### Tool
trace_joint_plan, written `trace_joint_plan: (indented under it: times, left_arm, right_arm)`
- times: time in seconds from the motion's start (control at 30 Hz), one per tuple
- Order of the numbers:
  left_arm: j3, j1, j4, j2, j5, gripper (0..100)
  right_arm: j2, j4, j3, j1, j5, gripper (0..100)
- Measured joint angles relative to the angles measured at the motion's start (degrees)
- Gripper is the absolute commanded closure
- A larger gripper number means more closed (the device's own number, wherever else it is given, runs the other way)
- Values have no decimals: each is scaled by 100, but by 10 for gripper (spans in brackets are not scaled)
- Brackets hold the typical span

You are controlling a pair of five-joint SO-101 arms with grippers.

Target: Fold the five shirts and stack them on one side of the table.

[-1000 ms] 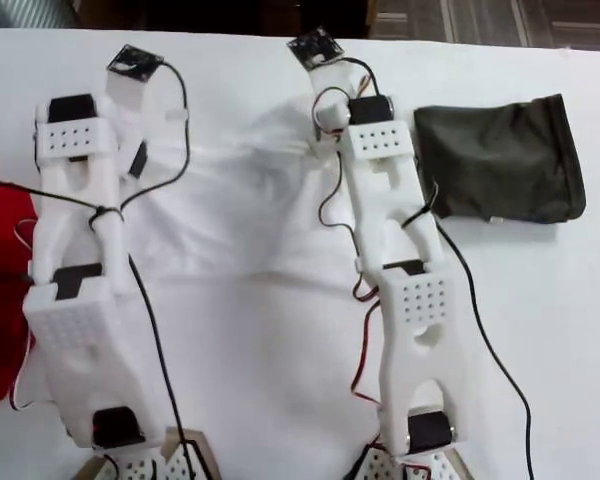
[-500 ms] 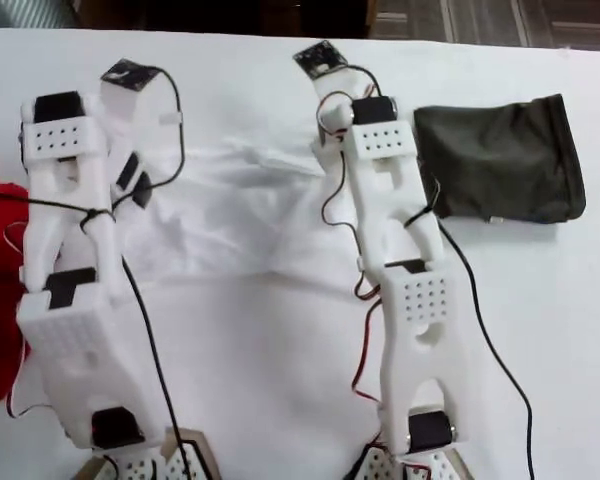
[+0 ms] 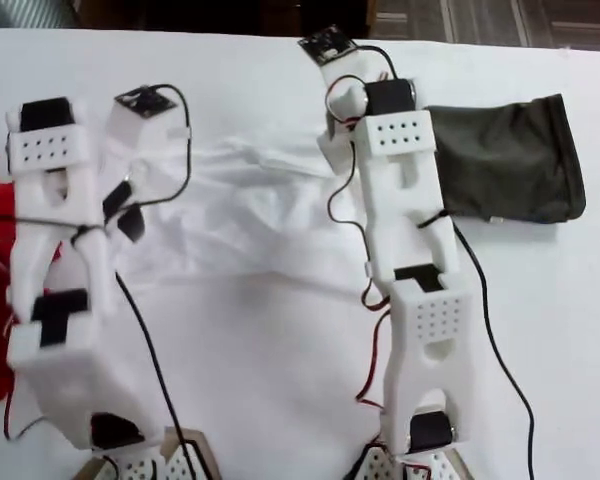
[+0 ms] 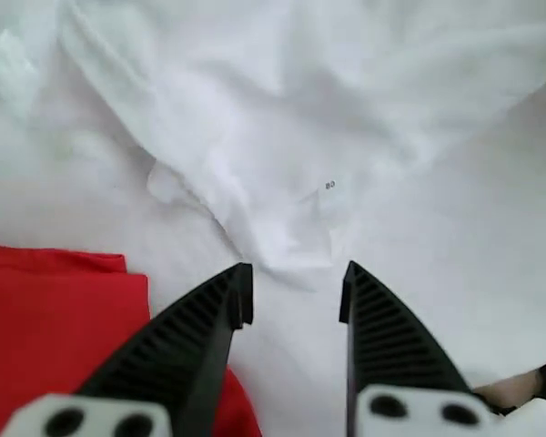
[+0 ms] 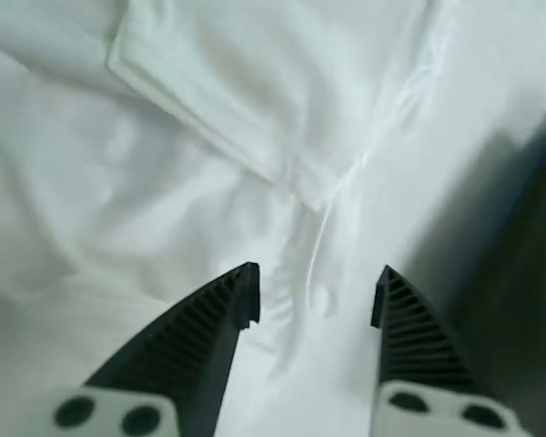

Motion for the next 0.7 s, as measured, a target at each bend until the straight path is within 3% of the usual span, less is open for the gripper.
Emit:
trace_joint_plan:
  times: [0.1,0.23,0.37,0.53,0.7]
  left_arm:
    - [1222,-9,-695,-1187,44,825]
    - [3288,-62,-2268,-2673,-158,767]
    - [4826,-229,-3622,-3059,-580,767]
    - [5037,-598,-4536,-2453,-932,767]
    - [4387,-633,-4615,-1196,-958,767]
  right_arm:
    - [-202,237,0,0,0,800]
    - [-440,378,-9,0,0,800]
    - [-695,387,308,0,0,800]
    - [-800,387,747,0,0,800]
    - [-800,387,774,0,0,799]
